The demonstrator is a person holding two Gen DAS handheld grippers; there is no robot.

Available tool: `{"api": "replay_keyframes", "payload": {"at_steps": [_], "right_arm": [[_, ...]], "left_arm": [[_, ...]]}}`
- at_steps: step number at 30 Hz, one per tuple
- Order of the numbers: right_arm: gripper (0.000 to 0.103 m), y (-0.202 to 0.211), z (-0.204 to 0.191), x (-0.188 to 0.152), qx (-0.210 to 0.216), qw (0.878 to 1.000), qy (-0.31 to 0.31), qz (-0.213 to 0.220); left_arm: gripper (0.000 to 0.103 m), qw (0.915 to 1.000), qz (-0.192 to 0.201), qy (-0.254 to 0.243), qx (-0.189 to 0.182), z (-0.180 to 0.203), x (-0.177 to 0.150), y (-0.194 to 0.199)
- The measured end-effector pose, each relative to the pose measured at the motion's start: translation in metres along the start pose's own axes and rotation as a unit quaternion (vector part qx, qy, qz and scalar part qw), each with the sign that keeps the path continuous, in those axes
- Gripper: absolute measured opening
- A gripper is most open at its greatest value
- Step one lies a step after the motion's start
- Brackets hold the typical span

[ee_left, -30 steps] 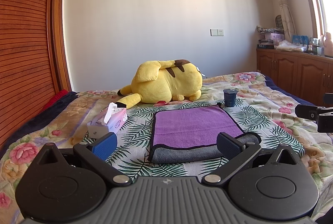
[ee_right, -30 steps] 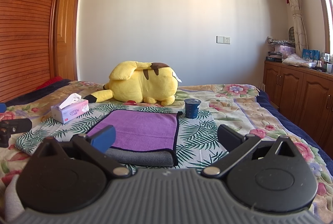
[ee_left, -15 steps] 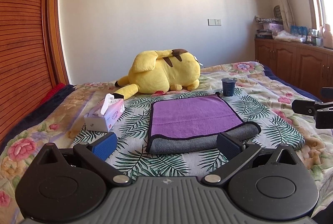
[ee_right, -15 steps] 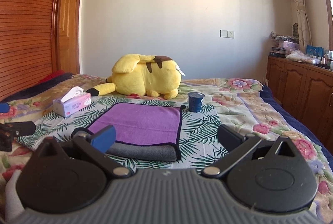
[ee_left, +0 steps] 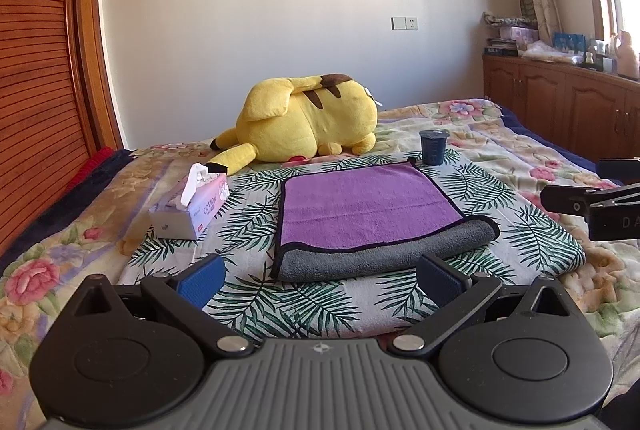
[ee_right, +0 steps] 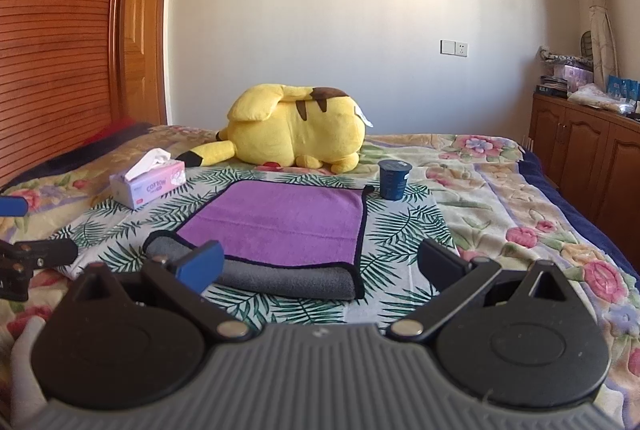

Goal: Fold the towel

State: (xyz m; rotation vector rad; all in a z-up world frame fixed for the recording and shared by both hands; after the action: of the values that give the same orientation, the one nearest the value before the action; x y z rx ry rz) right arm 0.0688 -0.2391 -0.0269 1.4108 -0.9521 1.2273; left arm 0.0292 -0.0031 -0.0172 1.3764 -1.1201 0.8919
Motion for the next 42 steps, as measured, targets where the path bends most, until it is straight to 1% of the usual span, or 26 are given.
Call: {"api": "replay_keyframes", "payload": {"at_steps": [4, 6, 9, 11, 12, 22, 36, 42], "right_arm": [[0.103, -0.006, -0.001, -0.002, 0.006, 1.000, 0.004, -0.006], [0.102, -0.010, -0.001, -0.002, 0.010, 1.000, 0.008, -0.010], [0.101, -0.018, -0.001, -0.003, 0.015, 1.000, 0.012, -0.016], [0.093, -0.022, -0.001, -0.004, 0.019, 0.999, 0.012, -0.023], [0.091, -0.024, -0.001, -0.004, 0.022, 0.999, 0.010, -0.027], [0.088, -0.044, 0.002, -0.006, 0.036, 0.998, 0.006, -0.046], [0.082, -0.079, 0.011, -0.011, 0.044, 0.996, -0.013, -0.077], [0.079, -0.092, 0.013, -0.014, 0.050, 0.995, -0.018, -0.090]], "left_arm": [[0.086, 1.0000, -0.003, -0.001, -0.007, 0.000, 0.001, -0.005], [0.084, 0.9999, -0.004, -0.001, -0.013, 0.001, 0.001, -0.008], [0.083, 0.9998, -0.008, -0.001, -0.017, 0.000, 0.002, -0.014], [0.081, 0.9998, -0.011, 0.001, -0.019, -0.002, 0.002, -0.017], [0.080, 0.9997, -0.013, 0.003, -0.020, -0.002, 0.002, -0.019], [0.070, 0.9993, -0.027, 0.011, -0.023, -0.011, 0.005, -0.044], [0.063, 0.9983, -0.053, 0.010, -0.021, -0.025, 0.004, -0.085], [0.063, 0.9974, -0.070, 0.004, -0.020, -0.029, 0.001, -0.104]]}}
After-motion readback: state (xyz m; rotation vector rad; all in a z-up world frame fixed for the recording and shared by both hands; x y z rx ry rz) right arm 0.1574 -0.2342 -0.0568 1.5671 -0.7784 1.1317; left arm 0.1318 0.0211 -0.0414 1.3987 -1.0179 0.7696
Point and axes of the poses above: each gripper's, at about its wrist camera, not at the fingertips, and y roughly against the way its jaws point, z to its right, x to its top, the point moved 1 cm from there along -y, roughly the way its jaws point, and after that the axes turned 9 degrees about z, right-handed, at the moved point
